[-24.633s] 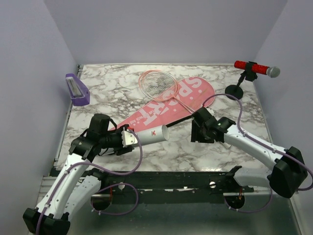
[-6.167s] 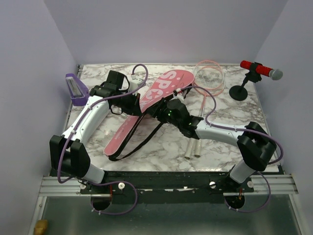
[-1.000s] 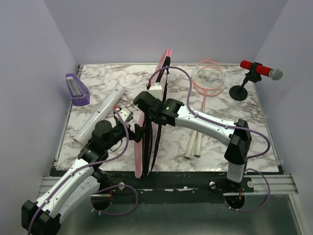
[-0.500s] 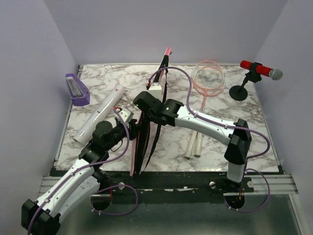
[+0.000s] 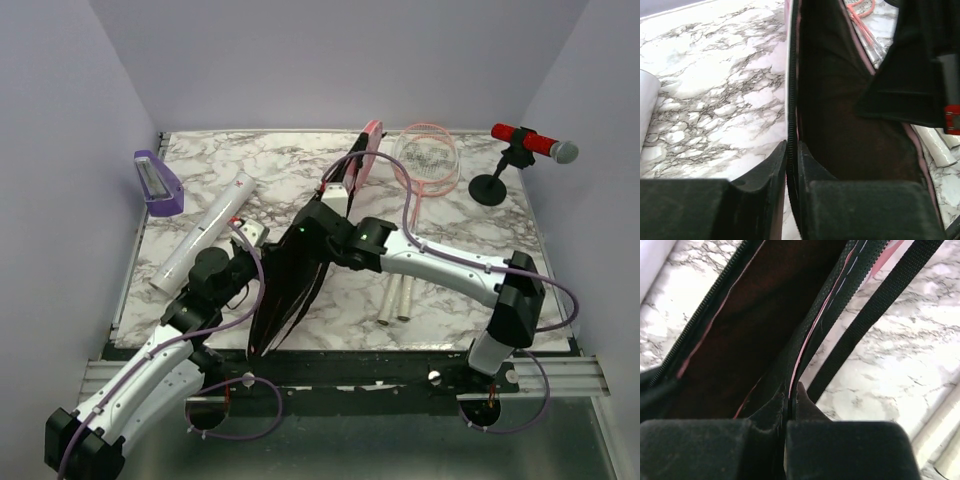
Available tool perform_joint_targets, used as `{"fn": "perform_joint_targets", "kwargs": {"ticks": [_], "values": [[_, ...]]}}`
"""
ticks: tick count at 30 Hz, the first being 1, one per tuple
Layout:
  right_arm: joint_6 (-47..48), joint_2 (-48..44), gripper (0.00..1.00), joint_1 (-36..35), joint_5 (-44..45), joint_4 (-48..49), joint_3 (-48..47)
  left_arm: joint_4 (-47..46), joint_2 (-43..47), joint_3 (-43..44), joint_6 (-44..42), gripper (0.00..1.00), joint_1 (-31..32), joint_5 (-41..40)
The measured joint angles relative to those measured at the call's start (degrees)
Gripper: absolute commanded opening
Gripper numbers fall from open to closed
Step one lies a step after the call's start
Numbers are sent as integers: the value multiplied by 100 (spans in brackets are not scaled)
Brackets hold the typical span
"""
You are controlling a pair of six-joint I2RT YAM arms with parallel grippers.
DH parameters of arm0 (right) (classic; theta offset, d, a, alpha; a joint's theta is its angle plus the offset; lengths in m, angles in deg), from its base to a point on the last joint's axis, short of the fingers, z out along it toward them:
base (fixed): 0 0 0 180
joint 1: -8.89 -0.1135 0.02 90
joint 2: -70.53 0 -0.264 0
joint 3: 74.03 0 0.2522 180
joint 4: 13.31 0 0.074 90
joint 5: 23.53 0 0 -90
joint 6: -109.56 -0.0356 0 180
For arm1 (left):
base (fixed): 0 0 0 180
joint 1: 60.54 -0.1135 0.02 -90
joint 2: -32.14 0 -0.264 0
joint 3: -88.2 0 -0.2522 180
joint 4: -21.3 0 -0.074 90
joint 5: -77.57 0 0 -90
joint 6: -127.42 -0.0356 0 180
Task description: Pack up the badminton gear
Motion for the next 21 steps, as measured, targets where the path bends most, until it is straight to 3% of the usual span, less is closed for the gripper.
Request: {"fn": "perform_joint_targets", "kwargs": {"ticks": [5, 8, 11, 14, 17, 21], "values": [[-101, -743, 0, -9, -22, 184, 929, 33, 68, 0, 57, 0, -15, -35], [-232, -1080, 3, -9, -33, 310, 1445, 33, 105, 0, 26, 0, -35, 48], [-407, -1261, 16, -9, -46, 407, 1801, 28, 138, 0, -107, 0, -35, 229], [-608, -1296, 43, -9, -39, 452, 1904, -7, 184, 0, -422, 0, -35, 442], [-778, -1296, 61, -4, 11, 476, 1930, -26, 214, 0, -632, 0, -35, 544], [-960, -1296, 63, 140, 101, 444, 1864, -55, 282, 0, -800, 0, -37, 601]]}}
